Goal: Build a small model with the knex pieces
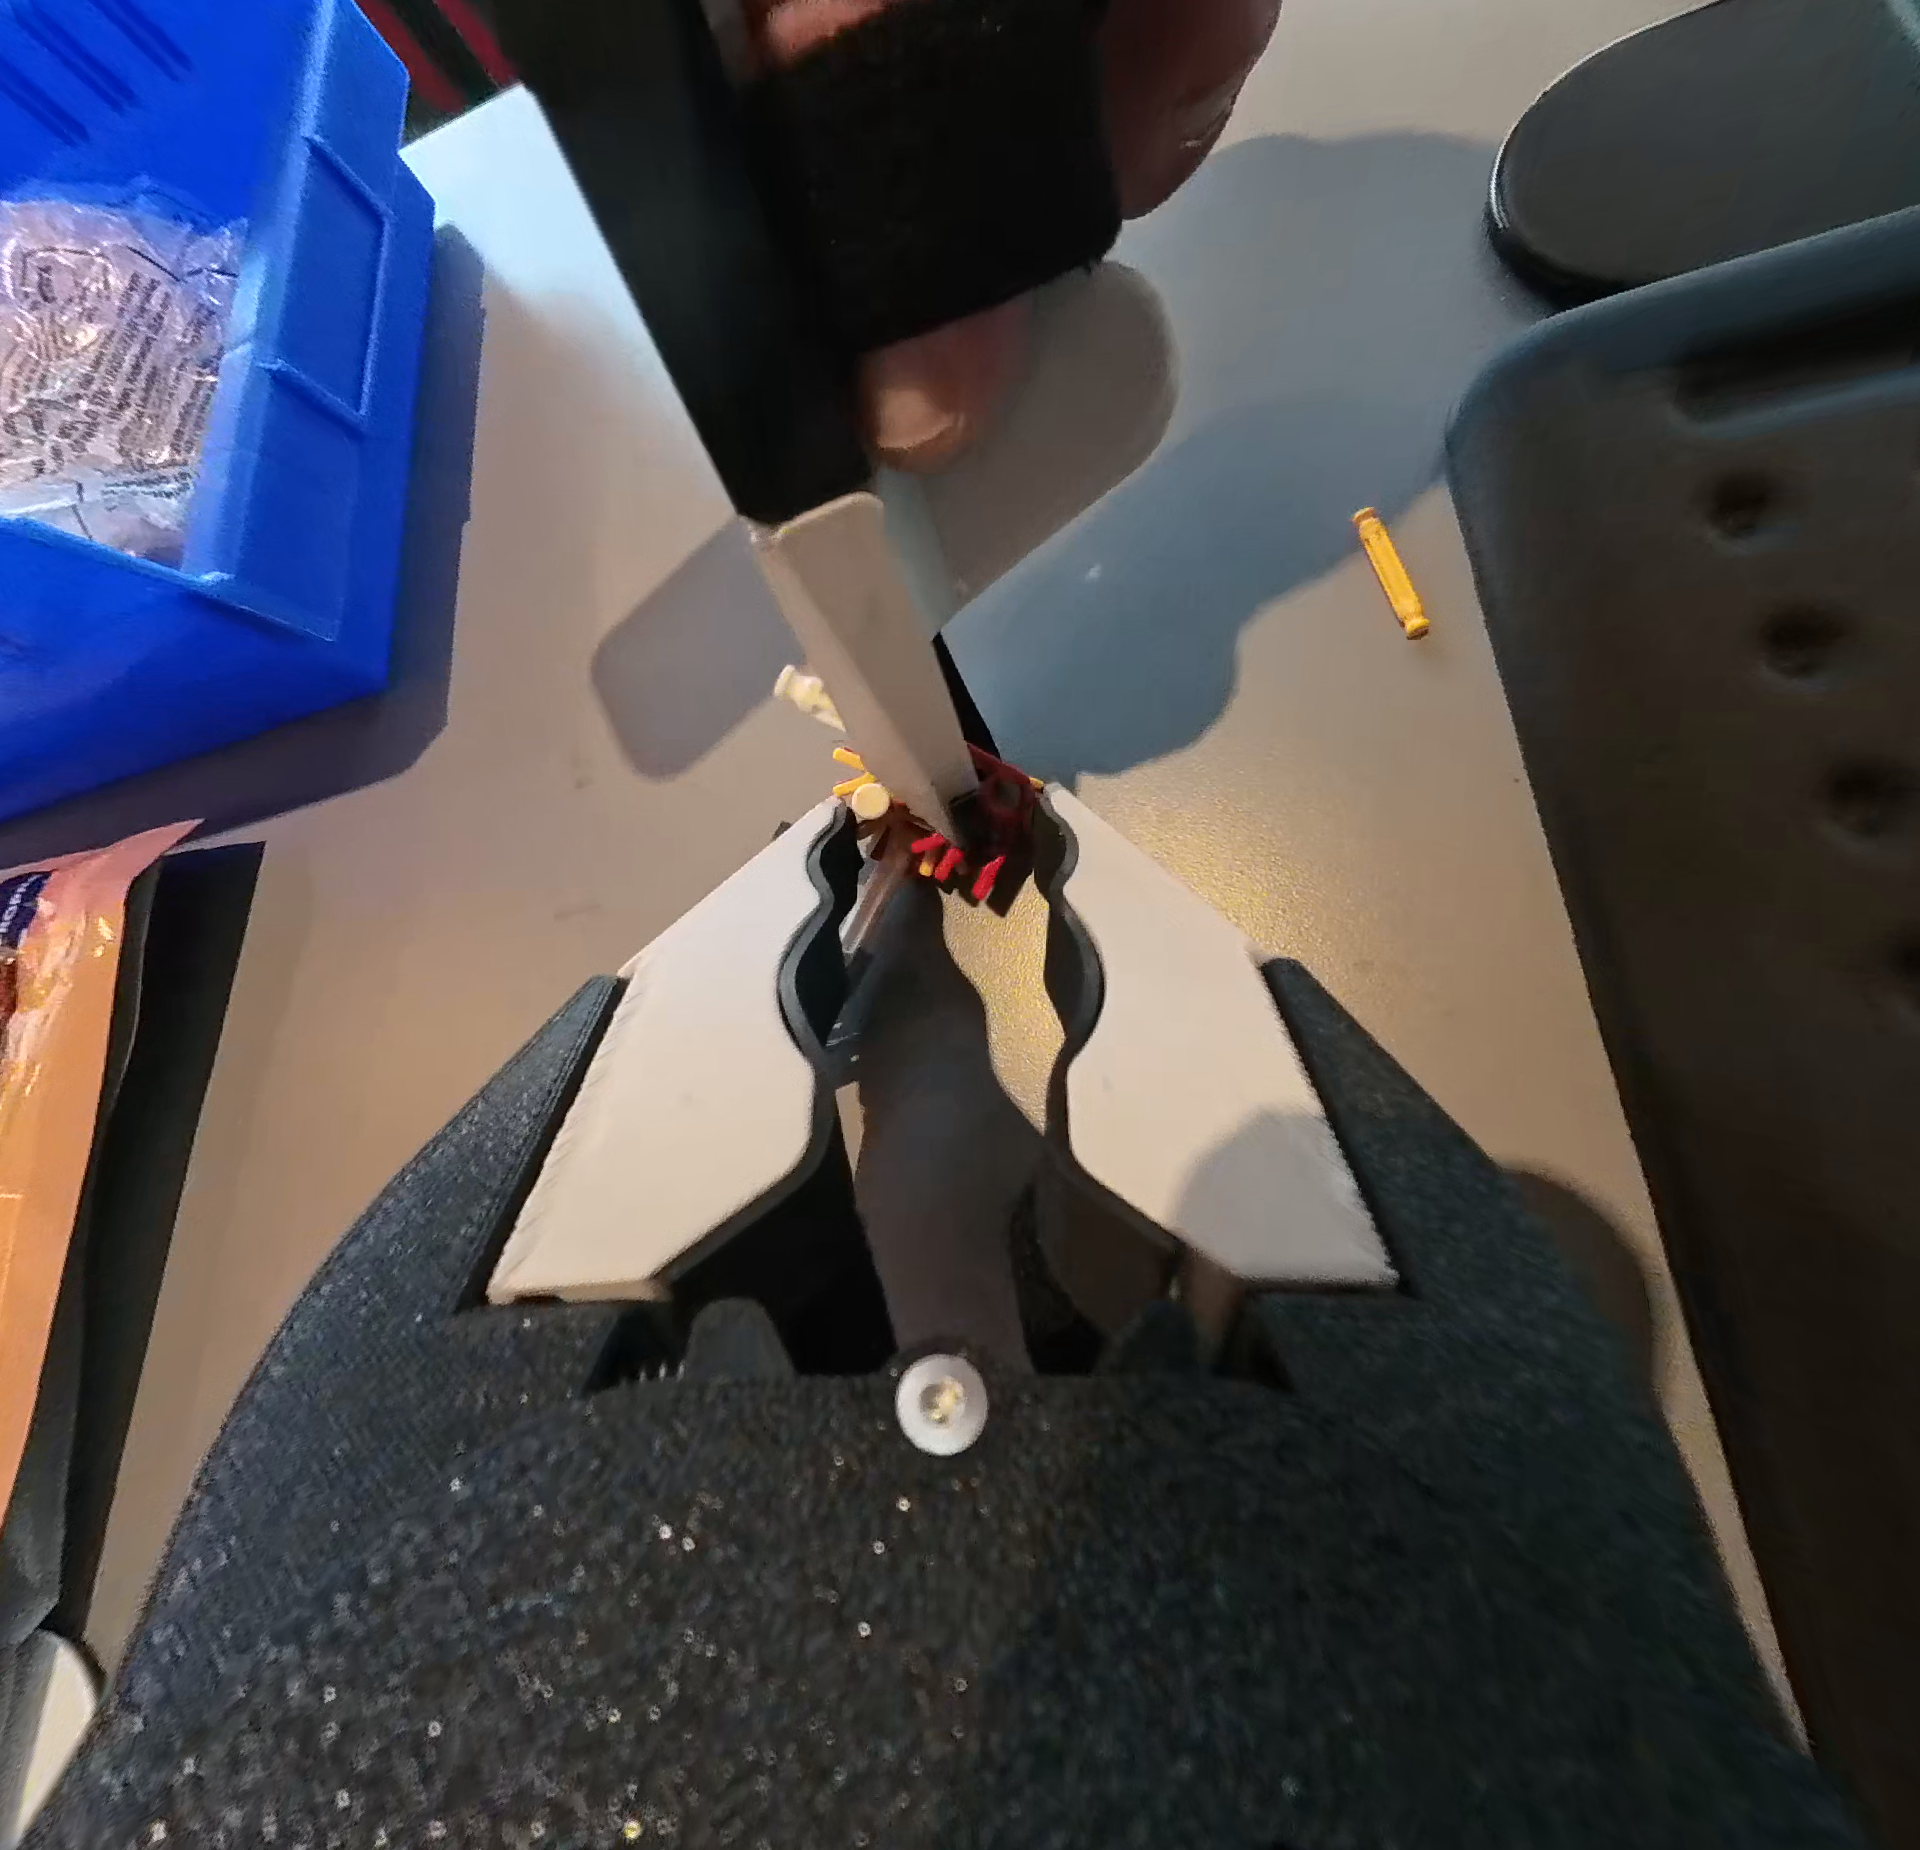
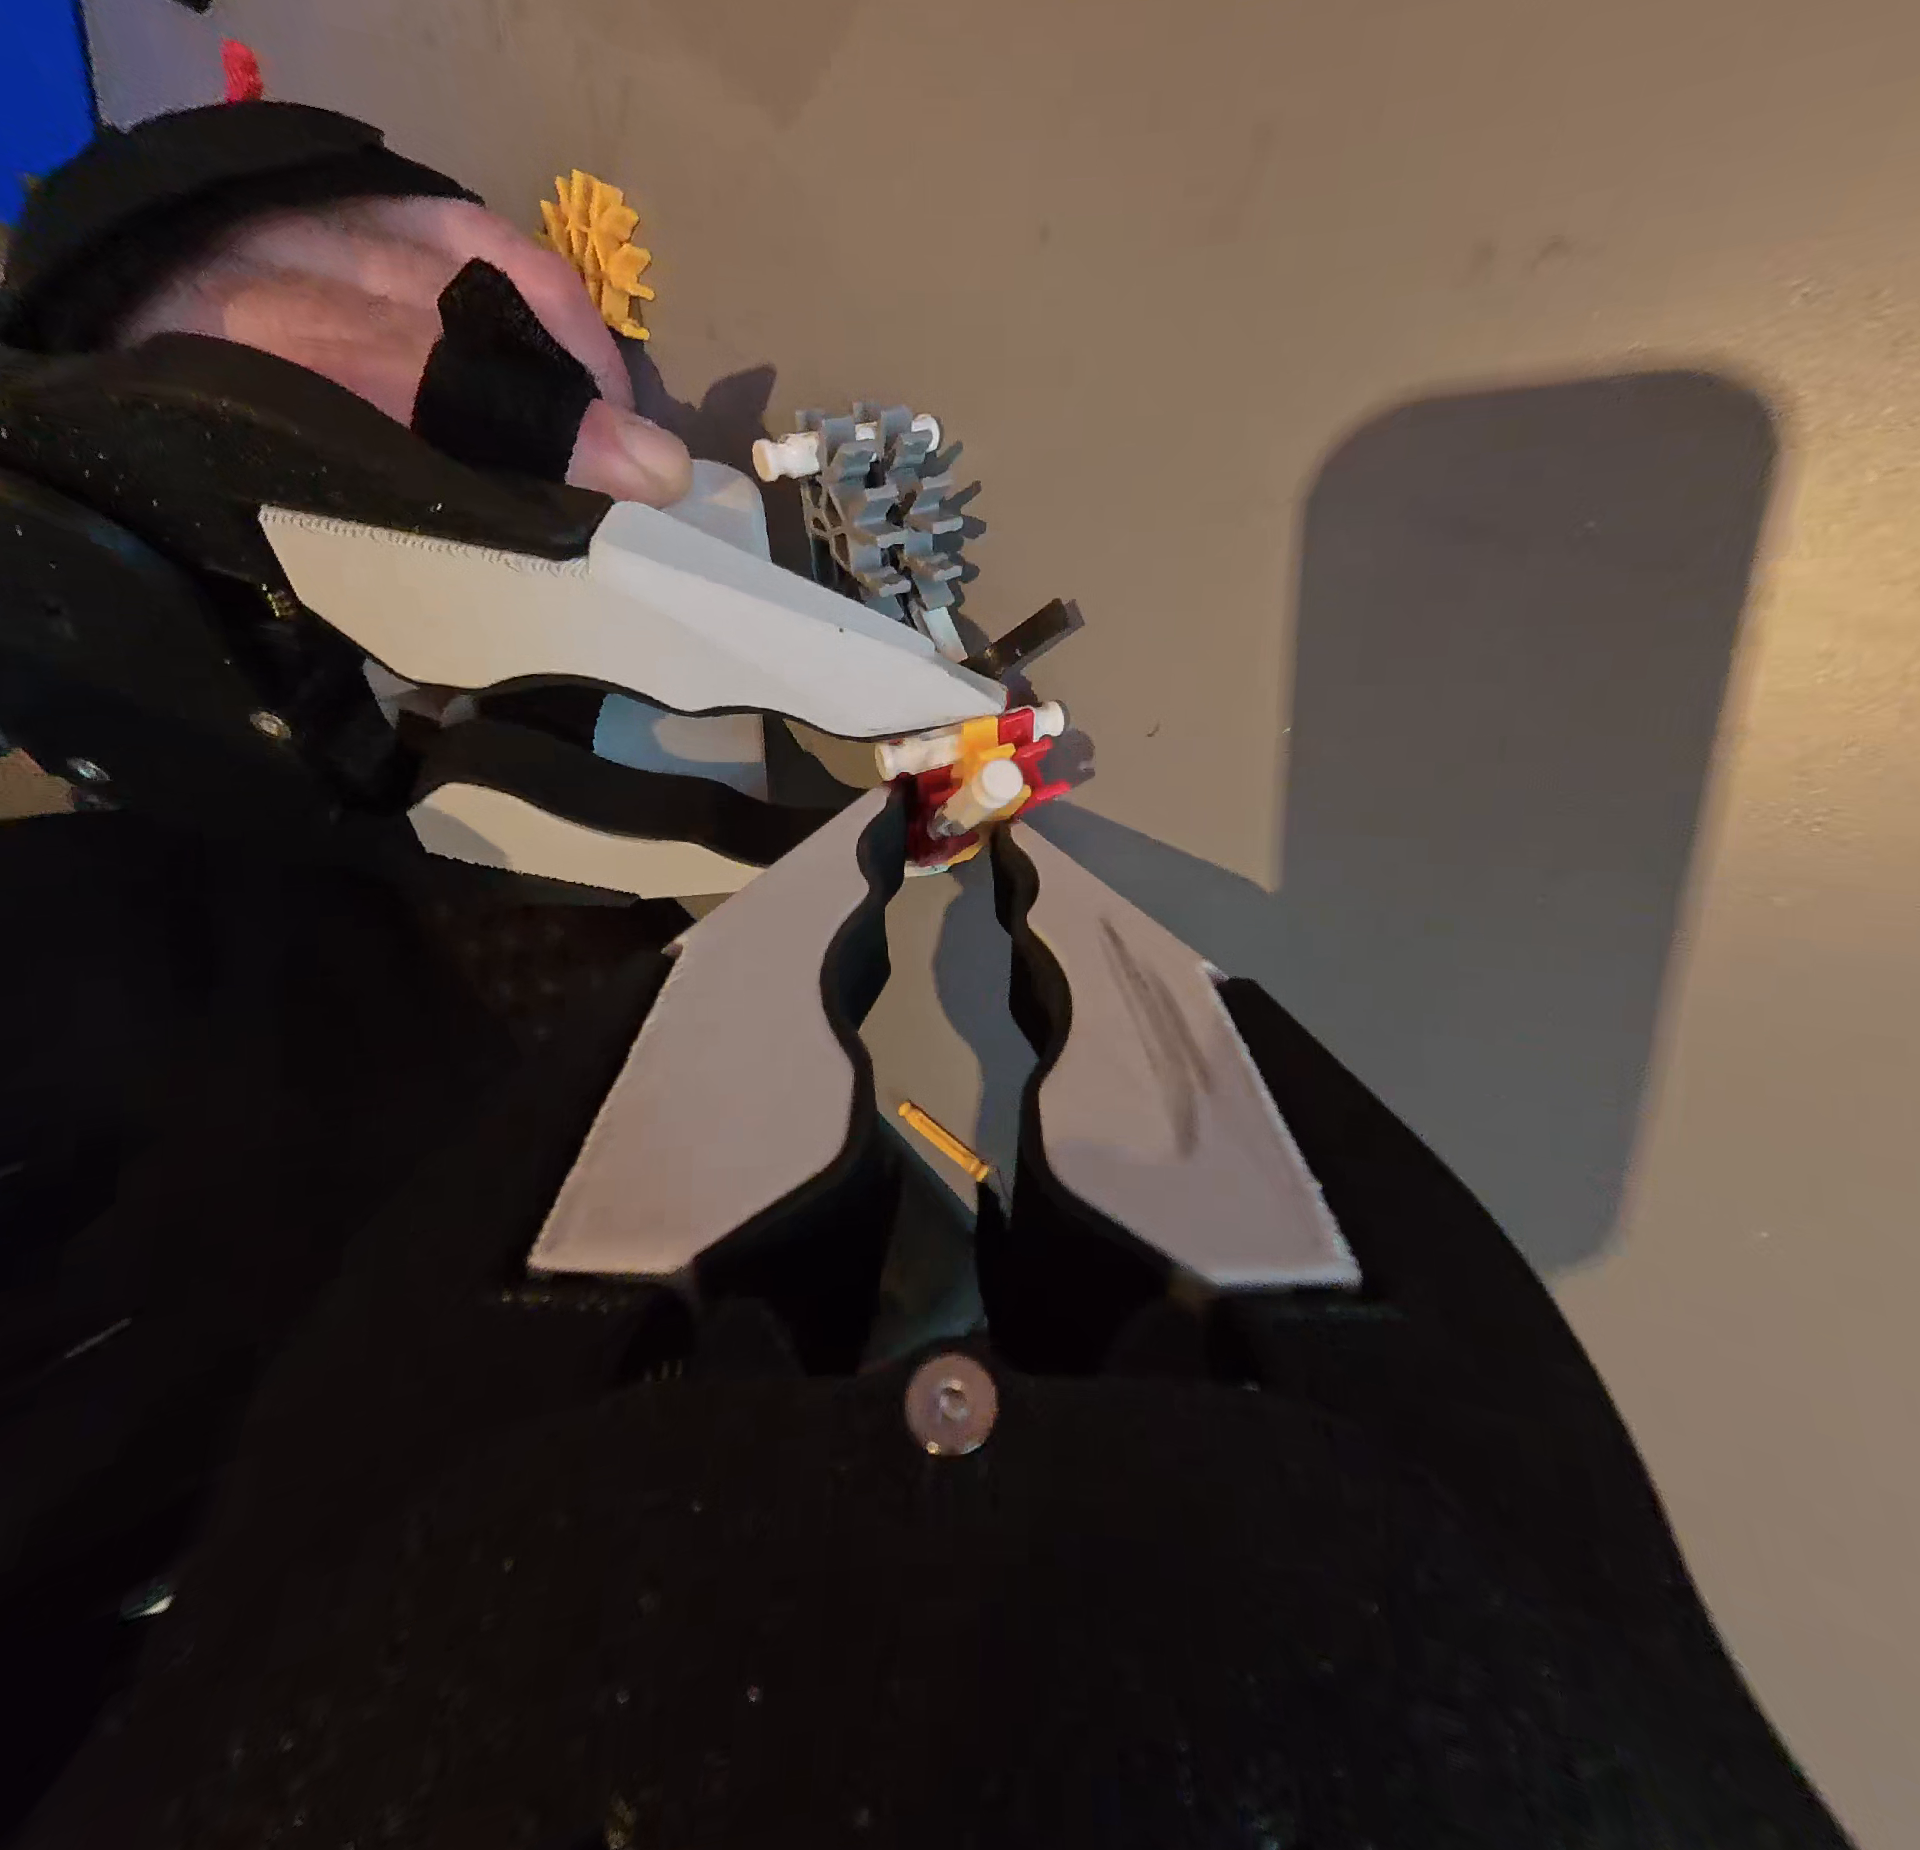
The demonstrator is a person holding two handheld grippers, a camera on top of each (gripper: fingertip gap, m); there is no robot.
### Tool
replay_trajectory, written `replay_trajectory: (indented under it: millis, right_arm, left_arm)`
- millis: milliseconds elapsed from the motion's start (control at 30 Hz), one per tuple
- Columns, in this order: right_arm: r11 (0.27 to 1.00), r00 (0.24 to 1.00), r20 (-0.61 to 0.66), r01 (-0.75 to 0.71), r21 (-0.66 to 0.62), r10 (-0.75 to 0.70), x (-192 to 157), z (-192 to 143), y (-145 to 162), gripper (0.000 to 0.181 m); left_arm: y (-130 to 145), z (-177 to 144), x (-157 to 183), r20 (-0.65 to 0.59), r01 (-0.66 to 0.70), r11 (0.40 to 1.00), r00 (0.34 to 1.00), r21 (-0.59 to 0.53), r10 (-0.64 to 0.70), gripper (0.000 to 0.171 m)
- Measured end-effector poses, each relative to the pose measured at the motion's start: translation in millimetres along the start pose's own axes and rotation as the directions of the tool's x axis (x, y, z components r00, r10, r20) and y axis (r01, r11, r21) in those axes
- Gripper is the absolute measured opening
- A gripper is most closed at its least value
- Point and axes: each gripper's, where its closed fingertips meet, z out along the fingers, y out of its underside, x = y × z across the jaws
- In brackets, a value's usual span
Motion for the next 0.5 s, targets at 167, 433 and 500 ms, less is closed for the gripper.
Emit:
replay_trajectory:
  millis: [167, 433, 500]
  right_arm:
    - [0.992, 0.995, -0.046, 0.089, 0.086, -0.085, -0.1, -1.6, 4.0, 0.015]
    - [0.941, 0.99, -0.086, 0.133, 0.31, -0.111, 0.1, -2.4, 3.3, 0.015]
    - [0.925, 0.991, -0.092, 0.125, 0.359, -0.098, 0.4, -3.0, 2.8, 0.016]
  left_arm:
    - [-0.2, -1.7, 0.6, -0.015, -0.004, 1.0, 1.0, 0.006, 0.004, 0.031]
    - [1.1, -4.0, 1.1, -0.045, -0.001, 1.0, 0.999, 0.007, 0.001, 0.03]
    - [1.2, -4.6, 1.2, -0.042, -0.01, 1.0, 0.999, 0.006, 0.01, 0.03]
